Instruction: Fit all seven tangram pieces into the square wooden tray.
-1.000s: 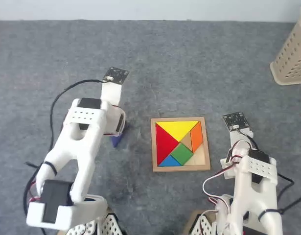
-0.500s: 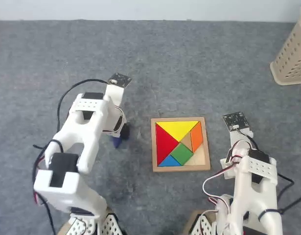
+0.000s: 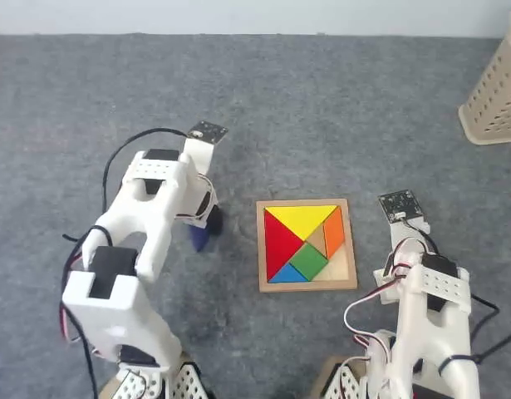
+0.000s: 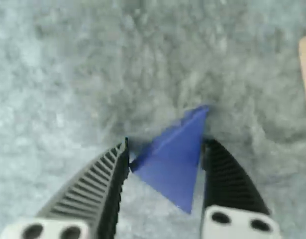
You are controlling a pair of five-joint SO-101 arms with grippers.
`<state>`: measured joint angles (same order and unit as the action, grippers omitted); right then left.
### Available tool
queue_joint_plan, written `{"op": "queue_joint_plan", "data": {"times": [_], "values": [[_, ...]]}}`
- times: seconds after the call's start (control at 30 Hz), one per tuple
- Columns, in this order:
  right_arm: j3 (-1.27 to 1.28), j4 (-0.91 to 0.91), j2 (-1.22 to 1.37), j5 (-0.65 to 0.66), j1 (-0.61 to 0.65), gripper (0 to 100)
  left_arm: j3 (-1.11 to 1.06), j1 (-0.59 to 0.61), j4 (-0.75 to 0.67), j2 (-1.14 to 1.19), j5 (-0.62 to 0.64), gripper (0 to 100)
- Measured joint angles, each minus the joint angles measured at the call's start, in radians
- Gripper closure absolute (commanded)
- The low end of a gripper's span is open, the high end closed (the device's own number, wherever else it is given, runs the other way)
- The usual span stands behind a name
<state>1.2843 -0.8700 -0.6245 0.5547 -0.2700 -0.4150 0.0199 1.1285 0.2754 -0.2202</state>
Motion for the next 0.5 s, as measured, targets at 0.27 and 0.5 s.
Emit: {"op": "queue_joint_plan", "data": {"times": [0.27, 0.5], "values": [[0.000, 0.000, 0.000, 0.000, 0.000, 90.8, 0.017, 0.000, 0.038, 0.000, 0.005, 84], [0.000, 0.000, 0.000, 0.000, 0.000, 90.8, -0.041, -0.025, 0.078, -0.141, 0.005, 84]]}}
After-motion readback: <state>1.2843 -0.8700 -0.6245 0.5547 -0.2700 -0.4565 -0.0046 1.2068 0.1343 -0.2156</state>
